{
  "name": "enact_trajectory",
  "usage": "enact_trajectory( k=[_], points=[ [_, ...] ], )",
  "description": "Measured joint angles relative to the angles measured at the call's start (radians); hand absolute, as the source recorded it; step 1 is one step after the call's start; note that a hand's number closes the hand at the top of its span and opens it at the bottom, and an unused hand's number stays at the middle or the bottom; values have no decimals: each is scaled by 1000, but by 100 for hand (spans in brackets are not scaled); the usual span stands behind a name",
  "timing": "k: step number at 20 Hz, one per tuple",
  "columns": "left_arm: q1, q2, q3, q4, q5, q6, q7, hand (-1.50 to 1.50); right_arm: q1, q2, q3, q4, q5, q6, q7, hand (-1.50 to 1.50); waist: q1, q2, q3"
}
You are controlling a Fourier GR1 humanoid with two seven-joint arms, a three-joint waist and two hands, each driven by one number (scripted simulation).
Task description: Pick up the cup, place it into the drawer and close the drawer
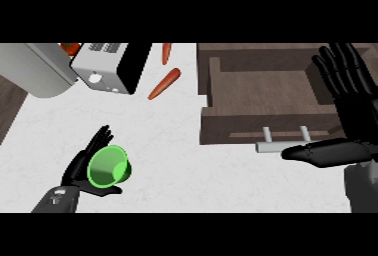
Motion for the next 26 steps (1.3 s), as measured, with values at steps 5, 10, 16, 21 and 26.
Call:
enact_trajectory(
  k=[5,10,16,21,26],
  points=[
    [-19,-18,-10,27,-10,6,-20,-150,0,-1,4,-28,-2,-4,25,-150,-3,0,0],
    [-36,-35,-20,39,-9,-27,-10,150,15,-4,-4,-25,-9,6,13,-150,-4,0,0],
    [-42,-67,-28,-1,-1,-28,-46,150,16,-14,-11,-33,-13,10,25,-150,-5,1,-1],
    [-32,-80,-7,-43,0,89,-116,150,-8,-23,-19,-18,-10,7,34,-150,3,0,0],
    [-50,-101,120,-65,92,260,-127,150,4,-12,-13,-31,-11,1,38,-150,4,0,0]
  ],
)
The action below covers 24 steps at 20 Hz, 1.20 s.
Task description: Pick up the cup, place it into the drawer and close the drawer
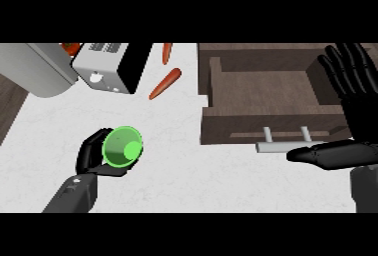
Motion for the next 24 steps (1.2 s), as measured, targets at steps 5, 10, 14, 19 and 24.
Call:
enact_trajectory(
  k=[5,10,14,19,24],
  points=[
    [-40,-27,78,-27,83,9,-15,150,0,-9,-19,-5,-15,4,4,-150,1,-3,1],
    [-105,-53,52,-91,92,-23,19,150,12,-20,-30,6,-18,16,-3,-150,9,-8,3],
    [-174,-63,23,-170,96,-37,82,150,45,-11,-19,-6,-1,19,-24,-150,15,-11,4],
    [-264,-108,-34,-308,95,-24,231,150,38,-18,-33,1,-3,15,-18,-150,23,-15,5],
    [-371,-140,-106,-437,121,48,430,150,39,-17,-37,20,8,15,-40,-150,23,-16,5]
  ],
)
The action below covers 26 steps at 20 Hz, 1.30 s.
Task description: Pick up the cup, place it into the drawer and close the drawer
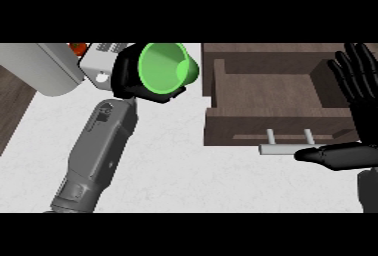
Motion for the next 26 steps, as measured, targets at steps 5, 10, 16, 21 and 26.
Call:
enact_trajectory(
  k=[5,10,16,21,26],
  points=[
    [-114,-12,-102,-62,40,126,158,150,-15,1,-2,14,6,-4,-7,-150,-10,3,0],
    [-279,-16,-179,13,82,265,283,150,-35,-3,-4,41,8,-2,-15,-150,-27,8,0],
    [-434,-17,-230,212,122,352,365,150,-47,1,8,42,4,11,-29,-150,-56,17,0],
    [-507,-18,-301,357,160,392,396,150,-67,10,28,40,7,12,-22,-150,-90,26,1],
    [-519,-18,-390,447,184,348,429,150,-95,7,32,58,-8,29,-31,-150,-132,38,2]
  ],
)
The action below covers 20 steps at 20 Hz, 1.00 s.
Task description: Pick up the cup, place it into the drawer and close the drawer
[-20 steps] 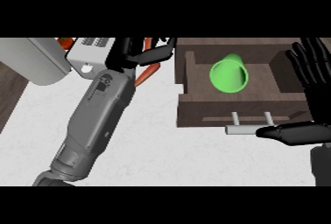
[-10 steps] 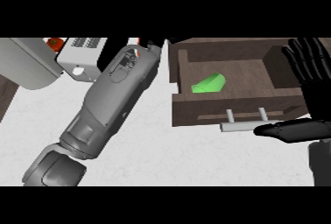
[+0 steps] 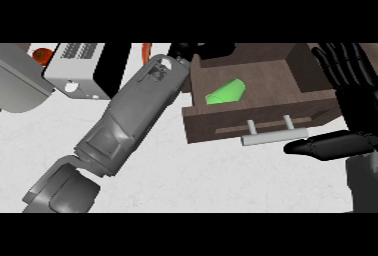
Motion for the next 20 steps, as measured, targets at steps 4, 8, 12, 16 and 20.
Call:
enact_trajectory(
  k=[4,8,12,16,20],
  points=[
    [18,0,-63,32,19,-27,6,-150,-26,3,14,6,-2,6,4,-150,-31,8,0],
    [38,0,-102,30,52,-31,-3,-150,-53,9,29,14,-11,17,5,-150,-60,15,0],
    [62,0,-96,5,117,-33,-47,-150,-62,21,61,17,-66,72,8,150,-73,19,-1],
    [75,0,-75,-40,195,-50,-109,-150,-84,24,116,16,-137,162,23,150,-78,19,-2],
    [84,0,-52,-69,265,-50,-189,-150,-79,4,189,27,-185,266,61,150,-64,16,-3]
  ],
)
